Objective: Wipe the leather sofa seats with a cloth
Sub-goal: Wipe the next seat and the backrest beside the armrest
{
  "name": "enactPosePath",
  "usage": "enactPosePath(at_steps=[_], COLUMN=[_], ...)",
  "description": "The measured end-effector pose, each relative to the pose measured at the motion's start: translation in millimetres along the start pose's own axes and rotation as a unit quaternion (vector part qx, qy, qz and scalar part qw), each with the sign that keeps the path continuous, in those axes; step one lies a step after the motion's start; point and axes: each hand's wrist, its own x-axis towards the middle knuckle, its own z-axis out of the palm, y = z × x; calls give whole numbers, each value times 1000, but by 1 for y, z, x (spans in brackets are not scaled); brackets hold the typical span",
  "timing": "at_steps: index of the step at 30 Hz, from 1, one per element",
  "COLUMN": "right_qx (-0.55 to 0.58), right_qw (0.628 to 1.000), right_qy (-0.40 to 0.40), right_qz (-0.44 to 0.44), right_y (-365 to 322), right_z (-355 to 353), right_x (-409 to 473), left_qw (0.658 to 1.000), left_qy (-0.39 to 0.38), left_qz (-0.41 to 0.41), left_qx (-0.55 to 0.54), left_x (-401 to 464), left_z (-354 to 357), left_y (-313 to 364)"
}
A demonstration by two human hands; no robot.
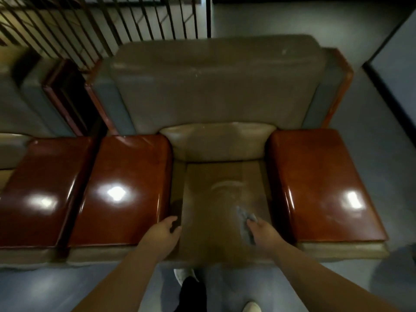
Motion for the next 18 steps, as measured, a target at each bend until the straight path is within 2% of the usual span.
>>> enactPosePath(at_steps=[5, 10, 18], right_qx=[-111, -246, -253], right_qw=[988, 952, 948], right_qy=[8, 33, 51], right_qz=[-103, -177, -188], right_y=[-72, -140, -221], right_z=[0, 8, -13], right_x=[-3, -15, -9], left_qw=[998, 987, 977], left_qy=[-20, -23, -9], left_qz=[64, 123, 148], left_qx=[11, 105, 154], left_x=[25, 67, 108], left_z=[-66, -139, -209], left_y=[57, 111, 182])
